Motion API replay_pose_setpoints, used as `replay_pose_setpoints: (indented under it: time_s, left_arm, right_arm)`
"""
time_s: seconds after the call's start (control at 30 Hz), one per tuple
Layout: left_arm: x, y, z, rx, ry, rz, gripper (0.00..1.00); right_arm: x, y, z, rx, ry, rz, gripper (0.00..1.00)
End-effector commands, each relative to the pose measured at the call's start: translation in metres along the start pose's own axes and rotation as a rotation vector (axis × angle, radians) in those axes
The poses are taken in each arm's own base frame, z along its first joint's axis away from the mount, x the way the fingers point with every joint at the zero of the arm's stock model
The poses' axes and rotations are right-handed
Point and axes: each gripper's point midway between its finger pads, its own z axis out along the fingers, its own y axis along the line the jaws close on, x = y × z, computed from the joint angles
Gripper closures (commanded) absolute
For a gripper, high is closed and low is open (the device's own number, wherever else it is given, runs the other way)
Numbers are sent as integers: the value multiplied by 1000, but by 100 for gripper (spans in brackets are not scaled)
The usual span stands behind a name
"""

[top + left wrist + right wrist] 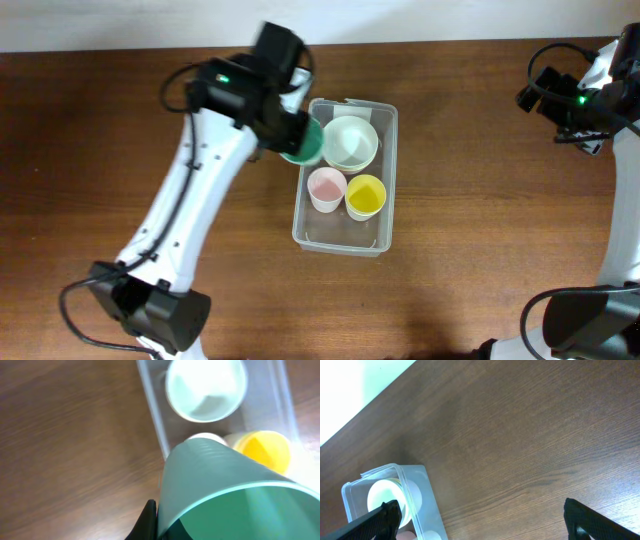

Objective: Pack container

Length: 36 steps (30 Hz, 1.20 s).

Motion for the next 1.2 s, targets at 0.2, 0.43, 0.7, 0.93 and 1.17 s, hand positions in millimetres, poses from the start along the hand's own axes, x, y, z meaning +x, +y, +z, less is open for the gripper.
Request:
replay_pose_setpoints:
  time_s: [0.2, 0.43, 0.7, 0.93, 1.17]
  left_arm:
    - [13, -33, 43, -1, 48, 102, 99]
    - [23, -33, 73, -3, 69, 103, 96]
    - [10, -27, 78, -44, 9, 101, 54]
    - [-16, 14, 0, -193, -77, 57, 32]
    - [6, 102, -87, -298, -141, -269, 3]
  right_arm:
    - [-2, -1, 0, 4, -7, -5, 1]
    - [-2, -1, 0, 4, -7, -5, 1]
    - [-2, -1, 0, 4, -7, -5, 1]
    - [-2, -1, 0, 4, -7, -5, 1]
    - [-2, -1, 0, 4, -7, -5, 1]
